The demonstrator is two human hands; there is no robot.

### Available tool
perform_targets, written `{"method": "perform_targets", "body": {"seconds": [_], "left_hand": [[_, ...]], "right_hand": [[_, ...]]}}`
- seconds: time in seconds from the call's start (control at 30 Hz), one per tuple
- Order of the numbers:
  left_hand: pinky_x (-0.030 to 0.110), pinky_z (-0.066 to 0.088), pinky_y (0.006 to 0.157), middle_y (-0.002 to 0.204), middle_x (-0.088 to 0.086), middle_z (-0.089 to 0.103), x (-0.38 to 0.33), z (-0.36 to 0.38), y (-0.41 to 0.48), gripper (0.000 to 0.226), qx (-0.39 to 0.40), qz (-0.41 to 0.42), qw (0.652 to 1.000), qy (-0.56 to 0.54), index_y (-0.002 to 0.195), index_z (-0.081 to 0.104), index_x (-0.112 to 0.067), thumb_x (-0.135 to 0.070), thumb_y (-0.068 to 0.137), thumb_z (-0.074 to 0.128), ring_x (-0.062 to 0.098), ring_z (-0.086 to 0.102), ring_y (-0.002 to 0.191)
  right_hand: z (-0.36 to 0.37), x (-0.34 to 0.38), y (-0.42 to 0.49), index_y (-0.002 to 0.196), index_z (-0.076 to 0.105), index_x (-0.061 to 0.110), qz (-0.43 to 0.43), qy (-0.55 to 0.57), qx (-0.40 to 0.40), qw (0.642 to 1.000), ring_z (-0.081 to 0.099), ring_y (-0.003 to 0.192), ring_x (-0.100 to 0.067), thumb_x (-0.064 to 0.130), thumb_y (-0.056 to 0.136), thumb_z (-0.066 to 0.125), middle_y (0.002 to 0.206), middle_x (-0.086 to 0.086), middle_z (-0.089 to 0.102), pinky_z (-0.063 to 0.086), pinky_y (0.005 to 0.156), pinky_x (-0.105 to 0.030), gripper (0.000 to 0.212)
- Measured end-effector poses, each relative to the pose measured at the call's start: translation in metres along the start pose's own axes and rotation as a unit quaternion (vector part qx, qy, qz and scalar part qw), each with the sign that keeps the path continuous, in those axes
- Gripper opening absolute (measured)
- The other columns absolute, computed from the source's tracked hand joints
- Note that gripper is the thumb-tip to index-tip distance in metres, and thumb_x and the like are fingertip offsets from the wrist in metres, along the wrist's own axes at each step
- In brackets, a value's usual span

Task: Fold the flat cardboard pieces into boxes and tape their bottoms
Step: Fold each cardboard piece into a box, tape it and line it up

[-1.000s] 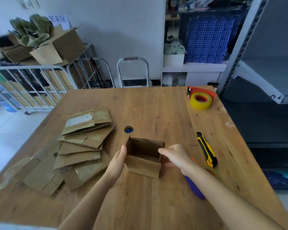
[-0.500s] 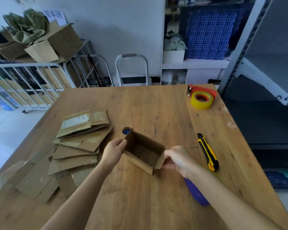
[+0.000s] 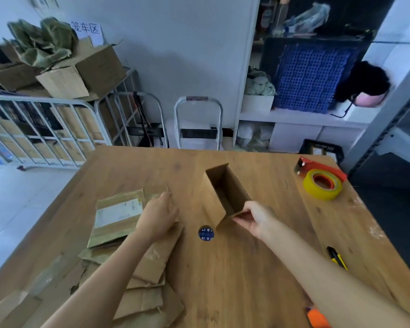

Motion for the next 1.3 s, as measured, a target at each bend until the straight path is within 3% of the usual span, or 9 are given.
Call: {"method": "perform_targets", "body": {"seconds": [0.23, 0.5, 0.57, 0.67, 0.83, 0.93, 1.03, 1.17, 1.3], "left_hand": [[0.034, 0.039, 0.096, 0.132, 0.011, 0.056, 0.037, -0.003, 0.047, 0.042, 0.021, 0.001, 1.000, 0.009, 0.134, 0.051, -0.008, -0.028, 0.096, 0.051, 0.027, 0.050, 0.121], [0.029, 0.037, 0.091, 0.128, 0.010, 0.057, 0.040, -0.006, 0.070, 0.037, 0.014, 0.044, 0.999, 0.001, 0.128, 0.055, -0.008, -0.027, 0.097, 0.051, 0.023, 0.049, 0.119], [0.029, 0.038, 0.092, 0.130, 0.009, 0.055, 0.049, -0.006, 0.068, 0.038, 0.016, 0.042, 0.999, -0.008, 0.129, 0.055, -0.008, -0.026, 0.096, 0.053, 0.023, 0.050, 0.119], [0.030, 0.040, 0.093, 0.133, 0.008, 0.055, 0.076, -0.015, 0.061, 0.038, 0.007, 0.019, 1.000, -0.020, 0.130, 0.055, -0.009, -0.024, 0.094, 0.054, 0.024, 0.051, 0.119], [0.038, 0.040, 0.096, 0.135, 0.014, 0.053, 0.157, -0.049, 0.037, 0.046, -0.044, -0.112, 0.992, -0.036, 0.136, 0.047, -0.006, -0.022, 0.094, 0.056, 0.030, 0.048, 0.123], [0.039, 0.042, 0.088, 0.135, 0.018, 0.051, 0.198, -0.058, 0.018, 0.055, -0.046, -0.207, 0.975, -0.072, 0.140, 0.039, -0.002, -0.022, 0.092, 0.057, 0.033, 0.049, 0.119], [0.030, 0.045, 0.063, 0.121, 0.012, 0.060, 0.215, -0.049, 0.007, 0.045, -0.019, -0.250, 0.959, -0.132, 0.131, 0.046, -0.004, -0.022, 0.091, 0.059, 0.018, 0.058, 0.083], [0.029, 0.042, 0.073, 0.124, 0.009, 0.058, 0.210, -0.049, 0.000, 0.052, -0.060, -0.230, 0.956, -0.174, 0.136, 0.047, -0.010, -0.021, 0.088, 0.065, 0.017, 0.056, 0.093], [0.015, 0.034, 0.057, 0.132, 0.005, 0.055, 0.187, -0.064, -0.012, 0.057, -0.114, -0.174, 0.955, -0.209, 0.141, 0.042, -0.013, -0.017, 0.088, 0.064, -0.002, 0.046, 0.073]], "right_hand": [[0.071, 0.019, 0.048, 0.109, 0.051, 0.005, 0.011, 0.112, -0.047, 0.993, 0.058, 0.104, -0.033, -0.007, 0.089, 0.051, 0.113, -0.020, 0.052, 0.055, 0.093, -0.044, 0.023], [0.110, 0.039, 0.073, 0.111, 0.050, 0.006, -0.003, 0.087, -0.082, 0.993, 0.059, 0.100, -0.030, 0.002, 0.092, 0.054, 0.115, -0.019, 0.054, 0.057, 0.088, -0.041, 0.020], [0.107, 0.036, 0.067, 0.108, 0.051, 0.010, -0.026, 0.024, -0.104, 0.994, 0.063, 0.096, -0.029, 0.013, 0.094, 0.058, 0.109, -0.017, 0.057, 0.059, 0.080, -0.037, 0.016], [0.106, 0.027, 0.054, 0.107, 0.056, 0.012, -0.103, -0.194, -0.122, 0.968, 0.067, 0.085, -0.022, 0.022, 0.095, 0.058, 0.099, -0.009, 0.062, 0.060, 0.072, -0.032, 0.015], [0.153, -0.024, 0.043, 0.096, 0.064, 0.009, -0.137, -0.479, 0.023, 0.867, 0.067, 0.083, -0.022, 0.012, 0.092, 0.055, 0.092, -0.009, 0.066, 0.058, 0.078, -0.036, 0.011], [0.173, -0.040, 0.043, 0.104, 0.066, 0.003, -0.151, -0.520, 0.028, 0.840, 0.063, 0.098, -0.029, 0.012, 0.090, 0.054, 0.104, -0.014, 0.066, 0.054, 0.089, -0.042, 0.020], [0.182, -0.056, 0.044, 0.132, 0.050, -0.002, -0.125, -0.539, 0.034, 0.832, 0.051, 0.122, -0.030, 0.017, 0.095, 0.053, 0.135, -0.015, 0.053, 0.044, 0.098, -0.035, 0.042], [0.187, -0.065, 0.038, 0.125, 0.055, -0.004, -0.140, -0.526, 0.041, 0.838, 0.056, 0.114, -0.030, 0.018, 0.092, 0.059, 0.127, -0.017, 0.059, 0.045, 0.099, -0.041, 0.039], [0.176, -0.057, 0.024, 0.131, 0.056, 0.005, -0.177, -0.467, 0.062, 0.864, 0.056, 0.115, -0.021, 0.022, 0.090, 0.067, 0.127, -0.006, 0.060, 0.045, 0.099, -0.034, 0.046]]}}
Point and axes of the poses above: each hand's wrist, its own y-axis towards the middle knuckle, its own z-axis out of the palm, x = y × z, the point moved 10 cm from there along y, towards the middle knuckle
